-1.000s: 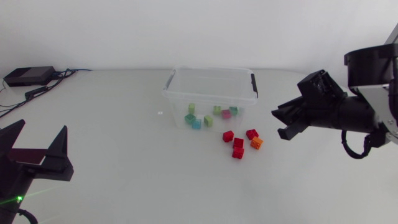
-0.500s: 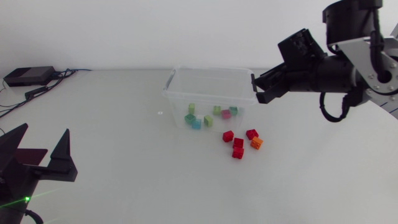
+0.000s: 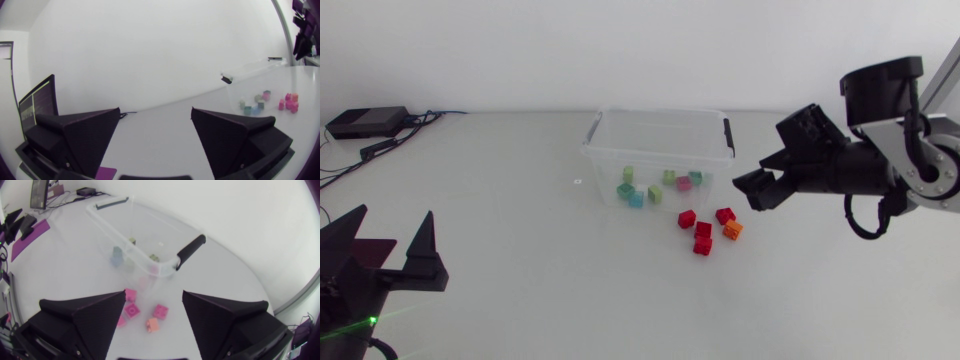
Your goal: Pick up the duplo bricks and place them in the container
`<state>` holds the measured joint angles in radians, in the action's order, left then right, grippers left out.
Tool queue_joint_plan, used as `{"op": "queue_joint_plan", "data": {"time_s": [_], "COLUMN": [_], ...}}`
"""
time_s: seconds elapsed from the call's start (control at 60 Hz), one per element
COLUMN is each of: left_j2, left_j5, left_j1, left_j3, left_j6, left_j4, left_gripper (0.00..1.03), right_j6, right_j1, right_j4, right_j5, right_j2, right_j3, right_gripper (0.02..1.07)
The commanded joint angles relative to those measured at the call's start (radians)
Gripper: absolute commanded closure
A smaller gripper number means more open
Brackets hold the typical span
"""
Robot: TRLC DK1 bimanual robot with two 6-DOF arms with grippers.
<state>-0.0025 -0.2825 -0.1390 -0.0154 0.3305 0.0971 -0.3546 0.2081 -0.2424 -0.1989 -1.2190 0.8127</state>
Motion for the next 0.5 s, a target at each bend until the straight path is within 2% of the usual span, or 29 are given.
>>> {"op": "queue_joint_plan", "data": {"time_s": [0.0,0.133,0.317,0.483], "left_j2": [-0.013,-0.013,-0.013,-0.013], "left_j5": [-0.007,-0.007,-0.006,-0.006], "left_j1": [0.012,0.006,-0.024,-0.025], "left_j3": [0.02,0.02,0.019,0.019], "left_j6": [-0.054,-0.085,-0.123,-0.133], "left_j4": [0.021,0.023,-0.046,-0.046], "left_gripper": [0.05,0.05,0.04,0.04], "right_j6": [-0.037,-0.093,-0.173,-0.201], "right_j1": [-0.019,-0.055,-0.141,-0.148], "right_j4": [0.022,0.069,0.121,0.144], "right_j5": [-0.014,-0.034,-0.094,-0.125], "right_j2": [-0.005,-0.073,-0.244,-0.336], "right_j3": [-0.07,-0.124,-0.124,-0.119], "right_gripper": [0.11,0.11,0.11,0.11]}}
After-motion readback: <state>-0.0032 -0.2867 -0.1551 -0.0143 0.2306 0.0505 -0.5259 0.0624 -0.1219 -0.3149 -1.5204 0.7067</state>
